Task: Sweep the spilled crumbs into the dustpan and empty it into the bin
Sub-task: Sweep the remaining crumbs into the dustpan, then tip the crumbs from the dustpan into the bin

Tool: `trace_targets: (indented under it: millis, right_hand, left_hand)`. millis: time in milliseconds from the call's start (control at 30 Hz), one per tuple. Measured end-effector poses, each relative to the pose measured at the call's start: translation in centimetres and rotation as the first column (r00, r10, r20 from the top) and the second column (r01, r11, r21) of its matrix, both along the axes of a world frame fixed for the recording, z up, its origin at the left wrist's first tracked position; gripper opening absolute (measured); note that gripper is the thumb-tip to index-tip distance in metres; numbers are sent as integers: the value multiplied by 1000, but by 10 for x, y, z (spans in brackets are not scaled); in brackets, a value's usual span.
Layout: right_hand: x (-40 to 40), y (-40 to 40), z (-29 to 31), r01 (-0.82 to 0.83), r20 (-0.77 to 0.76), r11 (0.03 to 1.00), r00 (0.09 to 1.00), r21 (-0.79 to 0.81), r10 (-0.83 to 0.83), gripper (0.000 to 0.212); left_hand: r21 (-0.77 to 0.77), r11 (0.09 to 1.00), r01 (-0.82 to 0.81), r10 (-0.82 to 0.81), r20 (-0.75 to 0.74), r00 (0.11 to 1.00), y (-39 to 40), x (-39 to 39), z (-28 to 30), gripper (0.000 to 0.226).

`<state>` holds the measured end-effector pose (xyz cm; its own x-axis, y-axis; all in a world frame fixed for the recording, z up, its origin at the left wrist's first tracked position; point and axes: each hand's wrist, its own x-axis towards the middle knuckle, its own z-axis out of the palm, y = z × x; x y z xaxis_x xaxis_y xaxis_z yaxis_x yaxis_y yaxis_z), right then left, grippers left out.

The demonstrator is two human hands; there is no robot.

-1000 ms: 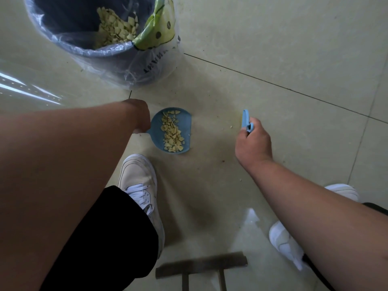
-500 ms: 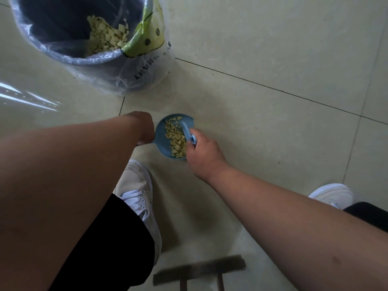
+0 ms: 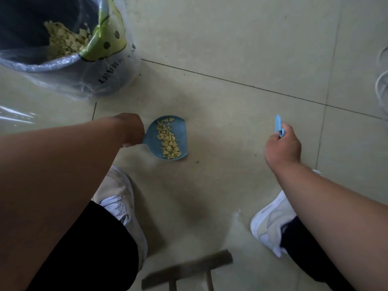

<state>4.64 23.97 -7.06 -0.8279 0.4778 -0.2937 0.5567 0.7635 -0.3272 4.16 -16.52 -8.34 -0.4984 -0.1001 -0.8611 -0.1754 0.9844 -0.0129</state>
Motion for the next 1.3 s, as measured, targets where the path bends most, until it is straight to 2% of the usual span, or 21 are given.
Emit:
trace_targets:
  millis: [33, 133, 300, 400, 467, 533, 667, 733, 833, 967, 1067, 1200, 1300]
  right_hand:
    - [4, 11, -1, 25, 20, 1000, 999, 14, -26, 33]
    - [21, 17, -8, 22, 71, 1000, 997, 4, -22, 31]
    - [39, -44, -15, -129, 51, 980, 989, -152, 138, 41]
    - [44, -95, -11, -250, 8, 922, 965, -294, 264, 40]
    - [45, -125, -10, -321, -4, 854, 937, -409, 350, 36]
    - [41, -144, -8, -331, -17, 811, 929, -482, 369, 30]
    - [17, -153, 1, -230, -38, 828, 969, -512, 245, 23]
    - [2, -145, 9, -195, -60, 834, 980, -517, 191, 19]
    - [-21, -130, 20, -120, -99, 840, 992, -529, 79, 23]
    - [-51, -115, 40, -35, -147, 811, 987, -584, -63, 26]
    - [-69, -111, 62, -42, -207, 779, 972, -625, -113, 35]
    - [-100, -112, 116, -108, -307, 733, 941, -672, -143, 19]
    - [-126, -113, 165, -185, -396, 722, 908, -666, -133, 33]
  left_hand:
    - [-7, 996, 94, -94, 28, 995, 5, -2, 4, 22]
    - [-27, 987, 160, -159, 32, 987, 13, -6, 2, 26]
    - [-56, 932, 359, -360, -15, 933, 21, -5, -6, 40]
    - [-20, 938, 345, -346, -53, 937, 24, -6, -11, 36]
    - [21, 955, 297, -295, -54, 954, 25, -7, -10, 33]
    - [56, 970, 235, -231, -70, 970, 26, -10, -7, 32]
    - [152, 985, 79, -72, -51, 996, 23, -16, -2, 31]
    - [207, 977, -50, 57, -28, 998, 19, -18, -2, 27]
    - [290, 932, -218, 227, 1, 974, 19, -22, 7, 23]
    - [401, 849, -344, 385, -23, 923, 25, -39, 36, 18]
    - [437, 832, -342, 406, -59, 912, 26, -59, 66, 21]
    - [454, 853, -259, 366, -167, 915, 24, -93, 130, 27]
    - [482, 844, -235, 382, -232, 894, 20, -115, 180, 22]
